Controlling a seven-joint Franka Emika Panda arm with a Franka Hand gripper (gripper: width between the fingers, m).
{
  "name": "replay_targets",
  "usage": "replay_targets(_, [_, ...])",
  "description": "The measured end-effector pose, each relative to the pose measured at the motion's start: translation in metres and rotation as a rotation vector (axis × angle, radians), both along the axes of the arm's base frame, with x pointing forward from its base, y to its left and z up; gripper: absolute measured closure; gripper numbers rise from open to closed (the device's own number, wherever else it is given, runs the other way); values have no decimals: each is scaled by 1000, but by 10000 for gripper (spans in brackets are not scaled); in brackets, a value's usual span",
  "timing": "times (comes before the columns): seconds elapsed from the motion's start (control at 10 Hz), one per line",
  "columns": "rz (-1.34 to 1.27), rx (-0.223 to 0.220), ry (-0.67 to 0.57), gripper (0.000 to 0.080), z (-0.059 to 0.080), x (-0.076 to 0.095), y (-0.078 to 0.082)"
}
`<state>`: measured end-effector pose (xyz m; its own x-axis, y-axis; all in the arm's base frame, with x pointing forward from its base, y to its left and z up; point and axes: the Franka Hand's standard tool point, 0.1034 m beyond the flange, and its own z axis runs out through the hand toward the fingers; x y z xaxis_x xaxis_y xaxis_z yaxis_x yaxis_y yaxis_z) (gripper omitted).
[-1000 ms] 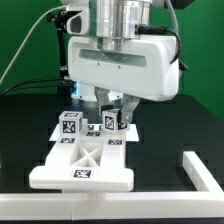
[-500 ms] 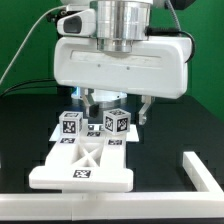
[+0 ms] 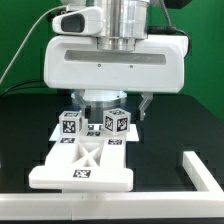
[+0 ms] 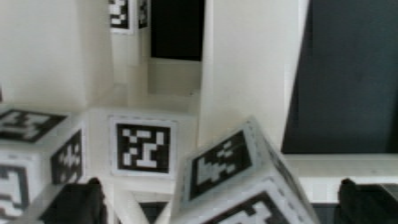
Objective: Assemble chair
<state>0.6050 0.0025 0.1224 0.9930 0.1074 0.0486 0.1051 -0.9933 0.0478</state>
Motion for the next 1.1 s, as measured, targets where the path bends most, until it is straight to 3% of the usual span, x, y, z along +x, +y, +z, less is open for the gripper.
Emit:
replay_targets(0.4, [58, 1, -2, 176, -2, -1, 6])
replay_targets(0.6, [-44, 7, -6, 519, -2, -1, 6])
replay_targets(1.1, [-444, 33, -29, 515, -2, 0, 5])
